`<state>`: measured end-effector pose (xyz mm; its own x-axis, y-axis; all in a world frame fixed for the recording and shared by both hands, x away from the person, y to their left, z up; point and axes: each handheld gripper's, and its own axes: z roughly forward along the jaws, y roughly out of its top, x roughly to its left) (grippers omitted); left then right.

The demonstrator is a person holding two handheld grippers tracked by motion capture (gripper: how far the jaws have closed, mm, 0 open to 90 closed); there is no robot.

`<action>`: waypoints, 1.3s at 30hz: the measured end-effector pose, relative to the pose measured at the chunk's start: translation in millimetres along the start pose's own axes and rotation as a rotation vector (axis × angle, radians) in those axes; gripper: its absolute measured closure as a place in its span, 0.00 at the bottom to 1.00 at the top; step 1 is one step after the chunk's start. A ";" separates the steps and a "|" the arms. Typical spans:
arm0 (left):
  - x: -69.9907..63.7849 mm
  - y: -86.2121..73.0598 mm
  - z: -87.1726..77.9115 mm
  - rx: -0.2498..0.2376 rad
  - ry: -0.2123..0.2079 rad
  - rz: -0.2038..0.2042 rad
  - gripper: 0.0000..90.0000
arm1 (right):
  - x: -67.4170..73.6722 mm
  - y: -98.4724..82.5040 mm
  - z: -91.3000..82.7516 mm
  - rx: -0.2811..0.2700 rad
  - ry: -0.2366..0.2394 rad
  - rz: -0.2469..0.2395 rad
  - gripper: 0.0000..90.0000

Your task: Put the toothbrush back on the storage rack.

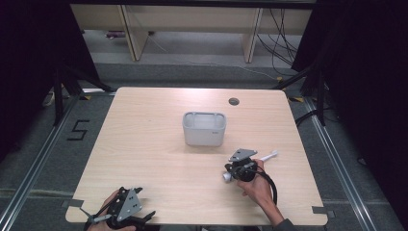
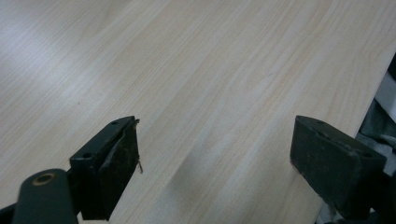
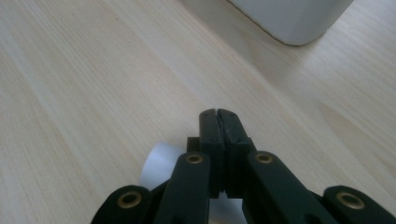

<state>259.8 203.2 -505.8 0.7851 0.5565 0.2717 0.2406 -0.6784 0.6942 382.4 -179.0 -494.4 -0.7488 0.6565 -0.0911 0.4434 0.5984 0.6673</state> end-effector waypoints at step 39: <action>0.0 0.1 -0.5 0.002 0.001 0.001 0.17 | -3.0 -30.1 -33.2 0.026 0.007 0.051 0.99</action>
<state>259.5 203.4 -505.5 0.7847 0.5564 0.2731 0.2409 -0.6797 0.6928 355.0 -214.3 -489.7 -0.7283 0.6832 -0.0526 0.4936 0.5763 0.6513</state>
